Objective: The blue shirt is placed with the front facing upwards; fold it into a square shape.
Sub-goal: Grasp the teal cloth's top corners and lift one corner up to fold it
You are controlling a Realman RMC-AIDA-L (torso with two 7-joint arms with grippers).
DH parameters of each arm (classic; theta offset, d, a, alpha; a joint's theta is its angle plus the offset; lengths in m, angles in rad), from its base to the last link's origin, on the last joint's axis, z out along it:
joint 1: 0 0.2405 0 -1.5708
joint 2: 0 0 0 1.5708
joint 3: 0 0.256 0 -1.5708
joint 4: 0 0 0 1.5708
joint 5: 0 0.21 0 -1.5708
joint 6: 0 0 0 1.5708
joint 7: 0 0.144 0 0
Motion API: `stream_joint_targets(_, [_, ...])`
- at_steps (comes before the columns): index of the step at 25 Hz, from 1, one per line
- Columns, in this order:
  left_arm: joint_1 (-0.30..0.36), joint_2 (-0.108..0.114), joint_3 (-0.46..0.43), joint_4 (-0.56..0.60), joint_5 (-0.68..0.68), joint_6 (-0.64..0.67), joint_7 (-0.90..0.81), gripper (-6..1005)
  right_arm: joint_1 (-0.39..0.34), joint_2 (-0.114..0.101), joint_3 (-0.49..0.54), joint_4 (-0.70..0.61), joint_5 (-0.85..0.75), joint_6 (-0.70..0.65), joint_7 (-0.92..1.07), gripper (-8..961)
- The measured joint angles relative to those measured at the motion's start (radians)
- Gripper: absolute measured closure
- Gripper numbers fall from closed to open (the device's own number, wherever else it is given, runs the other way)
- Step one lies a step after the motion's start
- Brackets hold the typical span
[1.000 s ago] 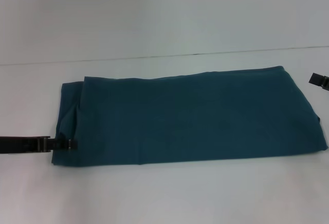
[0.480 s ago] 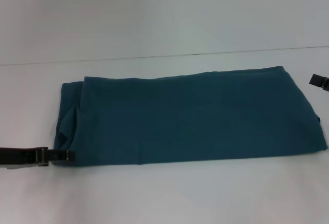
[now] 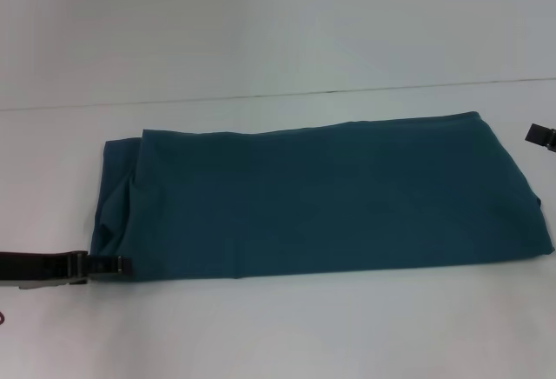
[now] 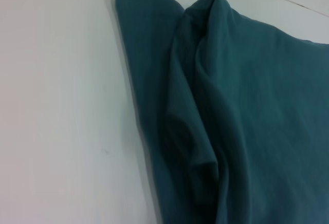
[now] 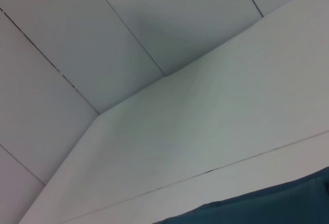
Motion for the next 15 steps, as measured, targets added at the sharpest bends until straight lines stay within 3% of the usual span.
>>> stream_joint_targets(15, [-0.05, -0.006, 0.008, -0.026, -0.007, -0.006, 0.011, 112, 0.0, -0.004, 0.0, 0.001, 0.002, -0.001, 0.0, 158])
